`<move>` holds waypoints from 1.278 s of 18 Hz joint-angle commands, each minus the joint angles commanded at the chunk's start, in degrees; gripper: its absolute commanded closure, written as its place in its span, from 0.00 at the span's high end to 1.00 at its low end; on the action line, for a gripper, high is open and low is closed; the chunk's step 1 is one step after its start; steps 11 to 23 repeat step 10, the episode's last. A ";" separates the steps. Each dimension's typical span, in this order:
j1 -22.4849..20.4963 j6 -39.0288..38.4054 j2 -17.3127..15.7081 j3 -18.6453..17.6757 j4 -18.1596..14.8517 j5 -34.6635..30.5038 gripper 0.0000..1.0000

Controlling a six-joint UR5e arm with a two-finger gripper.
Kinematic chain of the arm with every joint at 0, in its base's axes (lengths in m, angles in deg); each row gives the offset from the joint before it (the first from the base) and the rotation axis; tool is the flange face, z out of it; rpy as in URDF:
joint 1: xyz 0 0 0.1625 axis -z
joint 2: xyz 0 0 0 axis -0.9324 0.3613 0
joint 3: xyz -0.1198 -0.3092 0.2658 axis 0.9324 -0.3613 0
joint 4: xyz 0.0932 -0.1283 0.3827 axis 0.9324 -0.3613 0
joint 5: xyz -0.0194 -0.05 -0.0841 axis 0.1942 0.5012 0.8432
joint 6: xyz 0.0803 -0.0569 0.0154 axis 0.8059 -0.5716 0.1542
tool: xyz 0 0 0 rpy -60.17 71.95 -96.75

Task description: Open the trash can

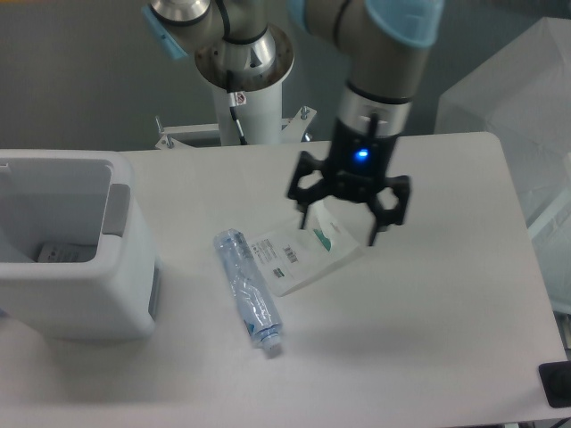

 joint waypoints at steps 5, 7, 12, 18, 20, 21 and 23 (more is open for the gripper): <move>-1.40 13.17 2.90 0.09 -0.35 -7.12 1.00; -2.89 17.22 3.78 0.18 -0.35 -9.06 1.00; -3.78 19.35 4.58 0.09 -0.26 -9.16 1.00; -3.78 19.35 4.58 0.09 -0.26 -9.16 1.00; -3.78 19.35 4.58 0.09 -0.26 -9.16 1.00; -3.78 19.35 4.58 0.09 -0.26 -9.16 1.00; -3.78 19.35 4.58 0.09 -0.26 -9.16 1.00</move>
